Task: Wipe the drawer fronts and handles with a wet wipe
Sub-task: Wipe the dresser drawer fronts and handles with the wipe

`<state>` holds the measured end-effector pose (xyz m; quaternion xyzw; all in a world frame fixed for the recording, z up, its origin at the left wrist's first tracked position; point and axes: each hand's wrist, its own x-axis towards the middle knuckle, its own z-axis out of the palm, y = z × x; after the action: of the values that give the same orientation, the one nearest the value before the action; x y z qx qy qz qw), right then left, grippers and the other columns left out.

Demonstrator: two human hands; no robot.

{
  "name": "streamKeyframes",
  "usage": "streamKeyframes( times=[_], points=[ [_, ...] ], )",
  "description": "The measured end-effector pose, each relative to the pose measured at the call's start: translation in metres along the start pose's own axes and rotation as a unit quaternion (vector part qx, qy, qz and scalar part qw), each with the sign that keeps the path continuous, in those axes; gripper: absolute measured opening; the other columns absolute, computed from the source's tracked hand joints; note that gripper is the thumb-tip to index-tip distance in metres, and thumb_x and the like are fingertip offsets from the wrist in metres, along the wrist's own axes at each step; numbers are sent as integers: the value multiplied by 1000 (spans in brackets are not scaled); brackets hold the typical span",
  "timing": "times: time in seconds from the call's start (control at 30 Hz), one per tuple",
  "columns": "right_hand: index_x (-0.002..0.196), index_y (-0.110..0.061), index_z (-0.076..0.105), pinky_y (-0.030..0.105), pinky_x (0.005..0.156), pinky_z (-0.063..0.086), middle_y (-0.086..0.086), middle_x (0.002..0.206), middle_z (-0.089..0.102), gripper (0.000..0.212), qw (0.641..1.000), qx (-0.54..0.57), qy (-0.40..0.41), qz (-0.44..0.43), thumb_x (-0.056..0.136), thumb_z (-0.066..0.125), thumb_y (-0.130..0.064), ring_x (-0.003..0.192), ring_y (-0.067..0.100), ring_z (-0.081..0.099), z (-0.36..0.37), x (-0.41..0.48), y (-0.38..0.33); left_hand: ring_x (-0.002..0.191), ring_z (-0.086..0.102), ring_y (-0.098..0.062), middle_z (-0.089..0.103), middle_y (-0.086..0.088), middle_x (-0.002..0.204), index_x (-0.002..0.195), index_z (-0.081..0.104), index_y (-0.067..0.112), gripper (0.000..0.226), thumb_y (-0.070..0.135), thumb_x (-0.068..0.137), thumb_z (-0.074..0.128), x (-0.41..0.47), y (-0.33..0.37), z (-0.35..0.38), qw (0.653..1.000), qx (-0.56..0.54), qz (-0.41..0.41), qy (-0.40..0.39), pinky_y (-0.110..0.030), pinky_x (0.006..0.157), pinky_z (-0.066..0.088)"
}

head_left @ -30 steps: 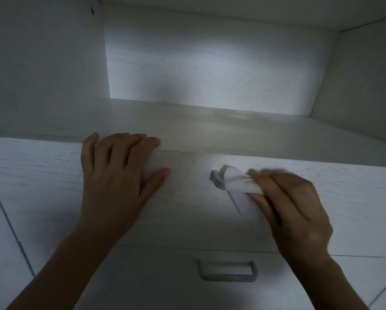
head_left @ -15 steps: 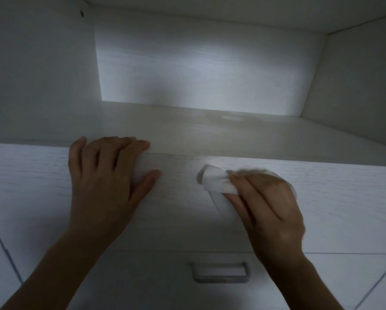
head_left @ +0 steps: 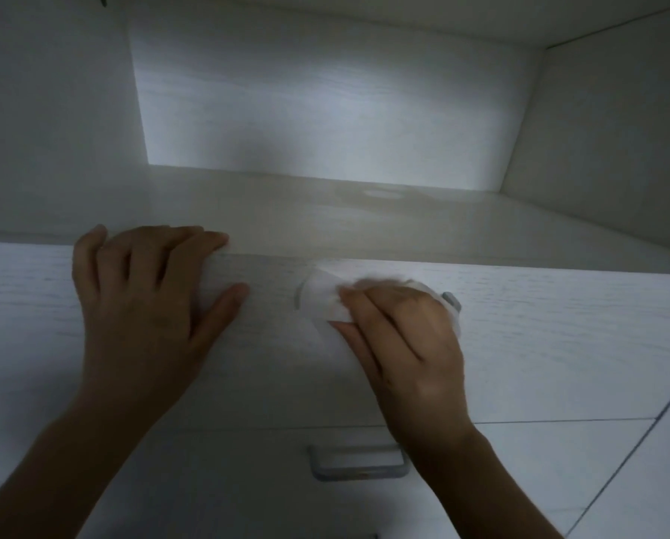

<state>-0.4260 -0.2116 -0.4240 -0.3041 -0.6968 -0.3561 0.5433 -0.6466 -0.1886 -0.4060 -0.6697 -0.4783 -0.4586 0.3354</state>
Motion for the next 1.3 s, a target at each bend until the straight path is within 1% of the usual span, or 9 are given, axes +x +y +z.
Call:
streamKeyframes(
  times=[0.1,0.23,0.4,0.6,0.77,0.93,1.1,1.23,1.3],
  points=[
    [108,3,69,33,88,46,15,98,70,29,1000,0,-16,1,99,53,-19,98,22,56,4,3,-5,109,52,-44,61,-22,117,122,60,6,51,48,98,43,0,0,-1,1000,-6,-4,-12,-57,112,19],
    [99,2,71,34,77,44,16,92,68,25,999,-41,-18,20,95,56,-18,87,24,55,8,9,-15,109,52,-49,59,-26,118,123,57,6,58,54,99,36,0,0,-2,999,-18,-12,-41,-72,100,32],
    [97,1,70,36,76,45,16,92,67,21,998,-51,-30,22,92,60,-16,83,26,58,9,9,-16,108,53,-49,58,-26,118,124,56,6,58,54,100,36,0,-2,-1,999,-17,-9,-43,-72,98,34],
    [121,2,60,31,104,41,15,116,63,30,998,21,-47,-35,93,62,-7,112,23,55,-18,-8,16,107,54,-48,61,-24,117,123,60,5,54,49,96,43,0,0,-1,1000,-7,-9,-25,-61,111,21],
    [112,2,64,34,99,45,18,111,66,25,999,-40,-17,-1,88,63,-6,110,23,57,-42,-14,41,106,53,-45,62,-22,115,121,62,6,50,48,98,45,0,0,1,1000,-2,-5,-2,-50,112,18],
    [128,-4,52,39,114,30,9,132,53,30,999,-23,-32,-13,101,53,-17,128,23,49,-12,-16,12,107,55,-48,61,-23,116,122,59,7,53,51,99,42,-1,0,1,1000,-12,-11,-13,-60,111,21],
    [122,-5,59,40,100,46,15,123,60,25,999,-29,22,35,101,53,-16,117,28,56,-29,-25,27,107,53,-44,61,-21,117,123,62,7,53,49,96,44,1,0,-3,1000,-4,-6,-25,-54,112,20],
    [122,-3,60,35,102,42,17,117,65,27,996,-67,29,43,99,57,-17,111,32,59,-13,-26,14,108,51,-42,61,-22,116,121,62,5,52,47,96,45,0,0,-2,1000,-2,-5,-19,-54,112,19],
    [127,-9,54,40,100,42,12,118,65,31,996,-80,12,47,100,57,-23,110,32,60,-2,-24,5,108,53,-46,61,-23,117,121,62,4,54,48,97,44,0,0,-4,1000,-4,-6,-29,-61,110,23]
  ],
)
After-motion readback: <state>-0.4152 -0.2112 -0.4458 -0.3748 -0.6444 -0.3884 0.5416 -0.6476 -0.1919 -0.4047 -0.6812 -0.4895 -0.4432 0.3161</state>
